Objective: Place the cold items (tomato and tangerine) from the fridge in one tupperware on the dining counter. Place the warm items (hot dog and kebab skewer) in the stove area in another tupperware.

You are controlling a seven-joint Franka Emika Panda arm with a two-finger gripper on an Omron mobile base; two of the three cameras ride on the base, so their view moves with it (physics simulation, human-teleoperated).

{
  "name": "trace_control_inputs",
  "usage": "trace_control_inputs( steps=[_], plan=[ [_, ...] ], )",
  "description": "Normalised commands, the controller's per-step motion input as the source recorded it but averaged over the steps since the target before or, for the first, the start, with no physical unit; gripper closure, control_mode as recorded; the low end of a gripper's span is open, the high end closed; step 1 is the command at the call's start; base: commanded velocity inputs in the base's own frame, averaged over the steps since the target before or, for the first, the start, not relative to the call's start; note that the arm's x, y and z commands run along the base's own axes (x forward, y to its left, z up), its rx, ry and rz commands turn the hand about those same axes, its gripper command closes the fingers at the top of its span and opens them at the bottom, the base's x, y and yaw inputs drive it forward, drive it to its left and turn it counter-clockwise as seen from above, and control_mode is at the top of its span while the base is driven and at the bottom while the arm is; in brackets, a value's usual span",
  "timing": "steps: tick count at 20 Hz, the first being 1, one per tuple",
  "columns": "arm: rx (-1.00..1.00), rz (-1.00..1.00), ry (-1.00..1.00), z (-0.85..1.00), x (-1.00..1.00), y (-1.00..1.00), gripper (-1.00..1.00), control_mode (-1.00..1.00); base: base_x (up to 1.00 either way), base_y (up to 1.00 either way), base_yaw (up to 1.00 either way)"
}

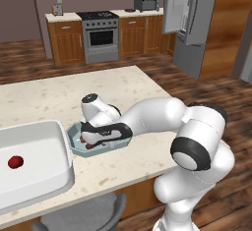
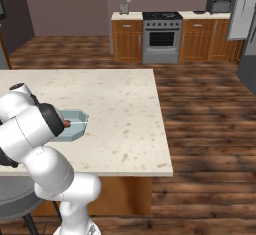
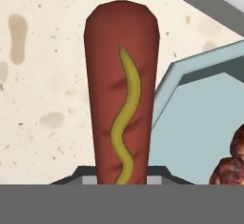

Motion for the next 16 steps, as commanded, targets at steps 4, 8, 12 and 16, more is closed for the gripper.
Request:
trace_control_inputs(
  steps=[4,8,12,16],
  plan=[
    [0.00,0.00,0.00,-0.07,0.00,0.00,1.00,-1.00,0.00,0.00,0.00],
    [0.00,0.00,0.00,-0.06,0.00,0.00,1.00,-1.00,0.00,0.00,0.00],
    [0.00,0.00,0.00,-0.07,0.00,0.00,1.00,-1.00,0.00,0.00,0.00],
    [0.00,0.00,0.00,-0.04,0.01,0.00,1.00,-1.00,0.00,0.00,0.00]
  ],
)
